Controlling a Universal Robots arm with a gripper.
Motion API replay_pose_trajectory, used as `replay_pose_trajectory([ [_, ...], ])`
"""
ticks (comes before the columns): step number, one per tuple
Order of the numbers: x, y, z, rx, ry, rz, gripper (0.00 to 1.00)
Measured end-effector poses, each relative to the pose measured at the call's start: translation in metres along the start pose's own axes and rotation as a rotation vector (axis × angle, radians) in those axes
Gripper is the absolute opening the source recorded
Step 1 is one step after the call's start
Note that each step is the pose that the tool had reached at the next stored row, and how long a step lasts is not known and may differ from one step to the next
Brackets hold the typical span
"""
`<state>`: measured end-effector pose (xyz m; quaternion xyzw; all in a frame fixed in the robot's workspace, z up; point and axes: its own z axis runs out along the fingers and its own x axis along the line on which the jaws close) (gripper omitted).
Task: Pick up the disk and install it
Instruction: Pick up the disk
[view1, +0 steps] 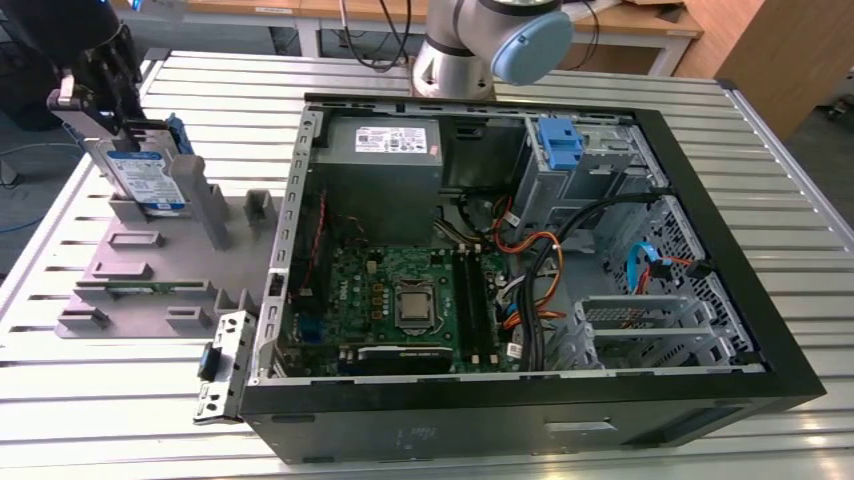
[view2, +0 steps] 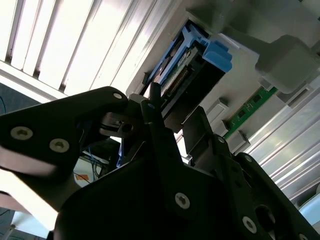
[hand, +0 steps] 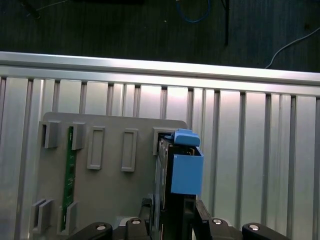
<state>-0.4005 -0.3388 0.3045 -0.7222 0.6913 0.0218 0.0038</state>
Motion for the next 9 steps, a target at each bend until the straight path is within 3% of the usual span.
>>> replay_pose_trajectory([
  [9,0.0001,-0.0003,0.0013,-0.0001,0.0000,0.003,0.45],
])
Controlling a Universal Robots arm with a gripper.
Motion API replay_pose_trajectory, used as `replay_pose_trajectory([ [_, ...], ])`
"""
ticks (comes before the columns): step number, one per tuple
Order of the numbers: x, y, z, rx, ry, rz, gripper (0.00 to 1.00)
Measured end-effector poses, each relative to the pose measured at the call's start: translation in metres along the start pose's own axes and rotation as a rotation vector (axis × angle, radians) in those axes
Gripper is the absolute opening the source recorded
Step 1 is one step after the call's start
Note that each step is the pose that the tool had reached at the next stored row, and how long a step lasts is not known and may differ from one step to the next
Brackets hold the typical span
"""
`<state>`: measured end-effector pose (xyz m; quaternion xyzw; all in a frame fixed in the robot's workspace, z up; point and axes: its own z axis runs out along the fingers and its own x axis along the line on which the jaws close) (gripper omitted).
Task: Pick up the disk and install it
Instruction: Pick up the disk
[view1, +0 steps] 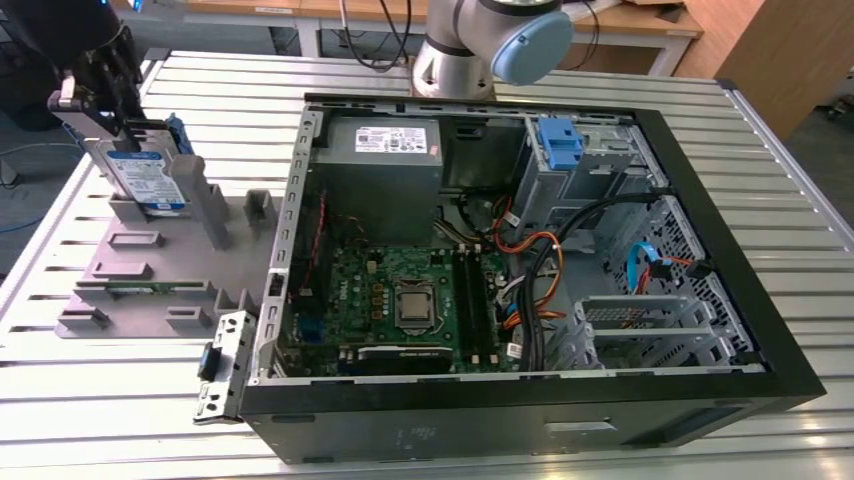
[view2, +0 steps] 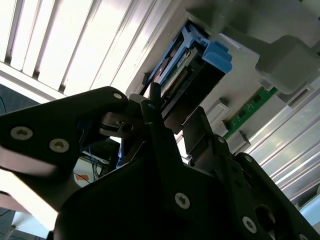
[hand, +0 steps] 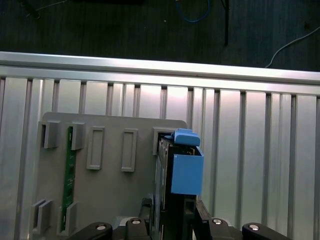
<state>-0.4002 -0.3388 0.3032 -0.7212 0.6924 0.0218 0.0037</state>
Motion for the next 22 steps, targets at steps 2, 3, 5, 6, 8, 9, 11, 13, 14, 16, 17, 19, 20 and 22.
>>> replay_pose_trajectory([
  [2,0.0000,0.0000,0.0000,0.0000,0.0000,0.000,0.45],
  [3,0.0000,0.0000,0.0000,0.0000,0.0000,0.000,0.45],
  [5,-0.0001,0.0000,0.0001,0.0002,-0.0001,0.000,0.45],
  [6,-0.0002,-0.0001,0.0003,0.0003,-0.0001,0.000,0.45],
  [8,-0.0002,-0.0001,0.0006,0.0002,-0.0001,0.004,0.45],
  [9,-0.0003,0.0000,0.0006,0.0002,-0.0001,0.006,0.45],
  [11,-0.0003,0.0000,0.0006,0.0002,-0.0001,0.007,0.45],
  [13,-0.0005,0.0000,0.0007,0.0003,-0.0002,0.007,0.45],
  [14,-0.0011,-0.0001,0.0009,0.0006,-0.0004,0.007,0.45],
  [16,-0.0013,-0.0001,0.0009,0.0005,-0.0003,0.008,0.45],
  [17,-0.0014,-0.0001,0.0008,0.0003,-0.0002,0.008,0.45],
  [19,-0.0014,-0.0001,0.0008,0.0003,-0.0002,0.008,0.45],
  [20,-0.0014,-0.0001,0.0008,0.0003,-0.0002,0.008,0.45],
  [22,-0.0014,-0.0001,0.0008,0.0004,-0.0004,0.011,0.45],
])
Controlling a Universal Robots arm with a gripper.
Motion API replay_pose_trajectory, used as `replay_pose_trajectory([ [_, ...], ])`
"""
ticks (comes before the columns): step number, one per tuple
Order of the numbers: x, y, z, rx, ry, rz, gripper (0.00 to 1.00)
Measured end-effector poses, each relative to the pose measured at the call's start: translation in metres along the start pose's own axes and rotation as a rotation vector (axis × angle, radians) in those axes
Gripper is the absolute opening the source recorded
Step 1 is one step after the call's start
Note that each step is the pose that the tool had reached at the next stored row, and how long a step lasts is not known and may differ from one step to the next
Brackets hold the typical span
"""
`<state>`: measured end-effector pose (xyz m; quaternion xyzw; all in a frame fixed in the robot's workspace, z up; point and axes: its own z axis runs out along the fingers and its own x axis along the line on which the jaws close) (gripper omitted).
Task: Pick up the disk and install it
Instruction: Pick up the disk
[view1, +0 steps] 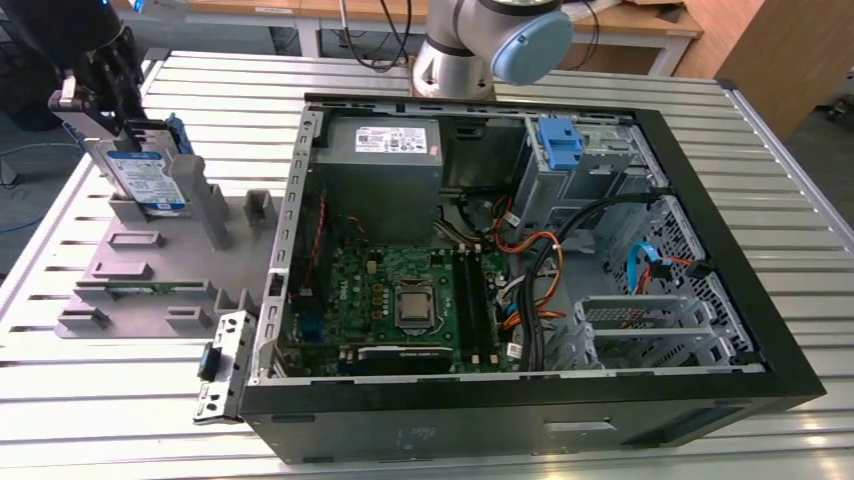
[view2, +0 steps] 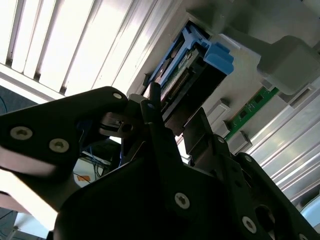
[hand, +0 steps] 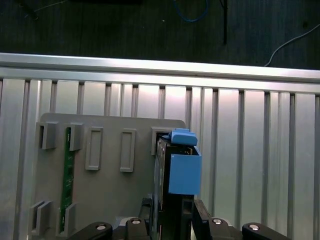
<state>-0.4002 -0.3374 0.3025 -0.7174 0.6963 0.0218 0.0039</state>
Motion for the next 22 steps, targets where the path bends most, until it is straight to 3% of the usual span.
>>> replay_pose_trajectory([
  [22,-0.0013,0.0000,0.0001,0.0001,-0.0001,0.002,0.43],
])
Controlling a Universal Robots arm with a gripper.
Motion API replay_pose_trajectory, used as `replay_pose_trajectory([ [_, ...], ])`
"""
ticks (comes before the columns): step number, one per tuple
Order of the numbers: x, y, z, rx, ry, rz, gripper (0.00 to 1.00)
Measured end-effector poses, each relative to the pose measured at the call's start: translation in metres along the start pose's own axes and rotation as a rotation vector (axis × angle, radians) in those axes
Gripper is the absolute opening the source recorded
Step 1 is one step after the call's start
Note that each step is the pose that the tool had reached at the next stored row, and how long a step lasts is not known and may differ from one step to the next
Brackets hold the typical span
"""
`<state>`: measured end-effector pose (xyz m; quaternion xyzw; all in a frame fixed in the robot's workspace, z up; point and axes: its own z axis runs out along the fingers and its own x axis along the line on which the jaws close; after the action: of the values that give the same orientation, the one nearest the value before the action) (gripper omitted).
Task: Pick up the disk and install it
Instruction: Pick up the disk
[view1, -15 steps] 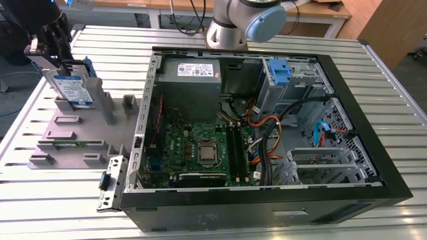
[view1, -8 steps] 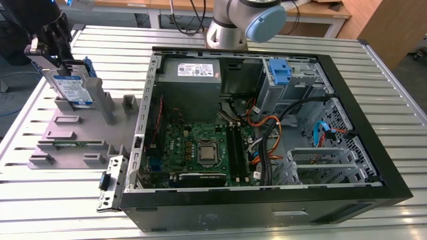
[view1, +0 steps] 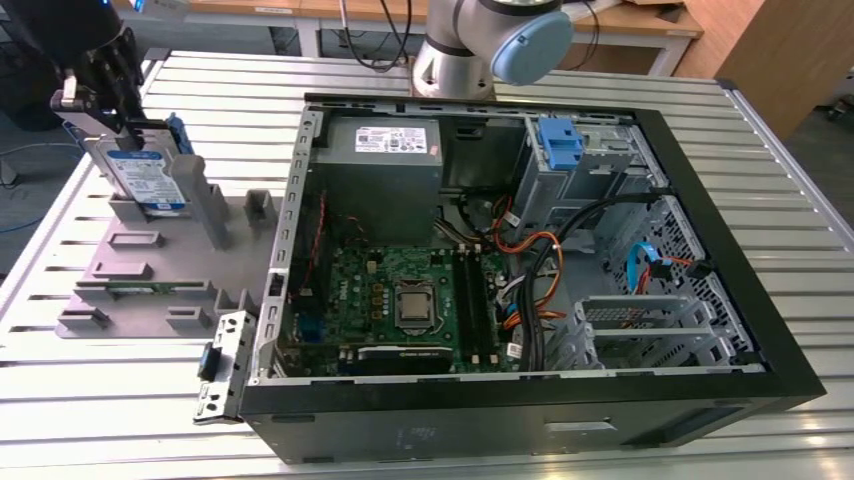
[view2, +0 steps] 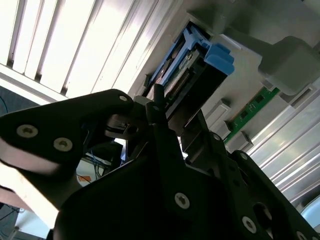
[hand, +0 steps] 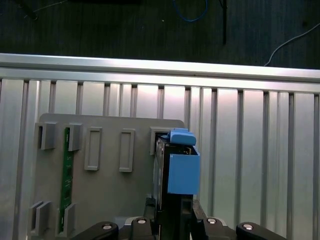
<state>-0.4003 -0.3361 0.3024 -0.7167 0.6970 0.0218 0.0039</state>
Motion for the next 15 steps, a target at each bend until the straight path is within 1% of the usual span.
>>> replay_pose_trajectory([
  [1,0.0000,0.0000,0.0000,0.0001,0.0000,0.000,0.36],
  [15,-0.0004,0.0000,0.0000,0.0001,0.0000,0.000,0.35],
])
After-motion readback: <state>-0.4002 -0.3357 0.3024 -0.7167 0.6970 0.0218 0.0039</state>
